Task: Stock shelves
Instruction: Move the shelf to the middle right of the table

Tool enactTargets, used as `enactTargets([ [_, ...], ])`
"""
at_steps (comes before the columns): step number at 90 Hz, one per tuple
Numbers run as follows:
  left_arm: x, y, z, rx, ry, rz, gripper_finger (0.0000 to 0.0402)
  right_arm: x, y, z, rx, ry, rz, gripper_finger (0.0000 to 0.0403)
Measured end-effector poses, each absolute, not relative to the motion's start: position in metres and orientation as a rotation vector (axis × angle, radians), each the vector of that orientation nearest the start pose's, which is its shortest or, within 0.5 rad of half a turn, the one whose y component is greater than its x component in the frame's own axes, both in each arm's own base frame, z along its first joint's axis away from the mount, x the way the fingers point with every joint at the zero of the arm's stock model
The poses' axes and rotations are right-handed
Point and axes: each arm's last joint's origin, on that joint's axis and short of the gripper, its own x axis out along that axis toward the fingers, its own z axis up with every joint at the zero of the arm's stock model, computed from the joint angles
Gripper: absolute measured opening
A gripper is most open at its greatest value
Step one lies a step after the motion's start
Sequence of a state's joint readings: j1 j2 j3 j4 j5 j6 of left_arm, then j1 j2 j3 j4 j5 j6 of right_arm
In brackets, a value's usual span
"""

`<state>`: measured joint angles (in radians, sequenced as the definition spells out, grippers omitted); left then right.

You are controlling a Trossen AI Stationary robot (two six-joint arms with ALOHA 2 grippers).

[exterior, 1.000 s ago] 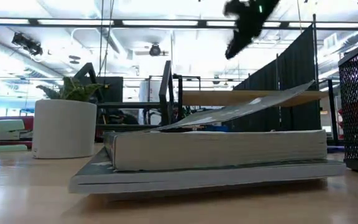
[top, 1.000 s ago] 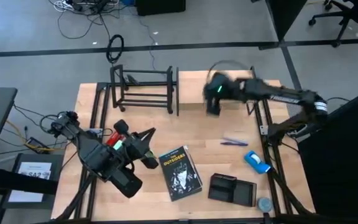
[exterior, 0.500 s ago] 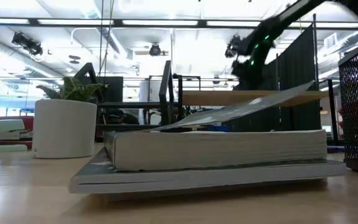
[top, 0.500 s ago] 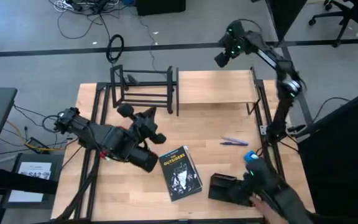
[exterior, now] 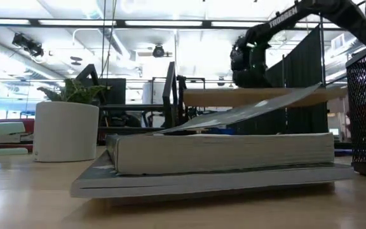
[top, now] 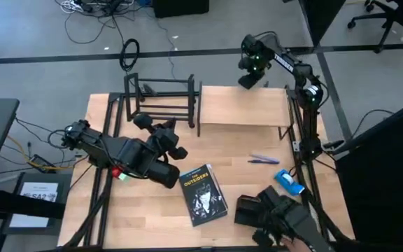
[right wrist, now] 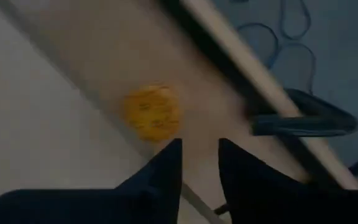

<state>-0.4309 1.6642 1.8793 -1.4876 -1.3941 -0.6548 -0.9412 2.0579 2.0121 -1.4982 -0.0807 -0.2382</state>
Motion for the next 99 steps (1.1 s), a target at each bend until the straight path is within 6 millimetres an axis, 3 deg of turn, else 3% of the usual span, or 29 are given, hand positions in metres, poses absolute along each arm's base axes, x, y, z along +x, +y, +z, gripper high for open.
enactTargets([
  [12, 0.278, -0.097, 0.406, 0.436, 0.504, 0.971, 0.0000, 0.250, -0.309, 0.289, 0.506, 1.425, -0.490, 0.0061],
  [25, 0.277, -0.099, 0.405, 0.414, 0.528, 0.942, 0.0000, 0.261, -0.325, 0.289, 0.394, 1.290, -0.668, 0.0059],
  [40, 0.278, -0.100, 0.405, 0.397, 0.534, 0.931, 0.0000, 0.260, -0.334, 0.274, 0.423, 1.234, -0.738, 0.0058],
  [67, 0.280, -0.101, 0.405, 0.368, 0.528, 0.921, 0.0000, 0.245, -0.329, 0.227, 0.549, 1.353, -0.697, 0.0017],
  [83, 0.280, -0.103, 0.405, 0.346, 0.534, 0.902, 0.0000, 0.244, -0.323, 0.216, 0.616, 1.345, -0.596, 0.0002],
  [99, 0.280, -0.106, 0.405, 0.330, 0.537, 0.882, 0.0000, 0.255, -0.310, 0.213, 0.634, 1.351, -0.485, 0.0001],
])
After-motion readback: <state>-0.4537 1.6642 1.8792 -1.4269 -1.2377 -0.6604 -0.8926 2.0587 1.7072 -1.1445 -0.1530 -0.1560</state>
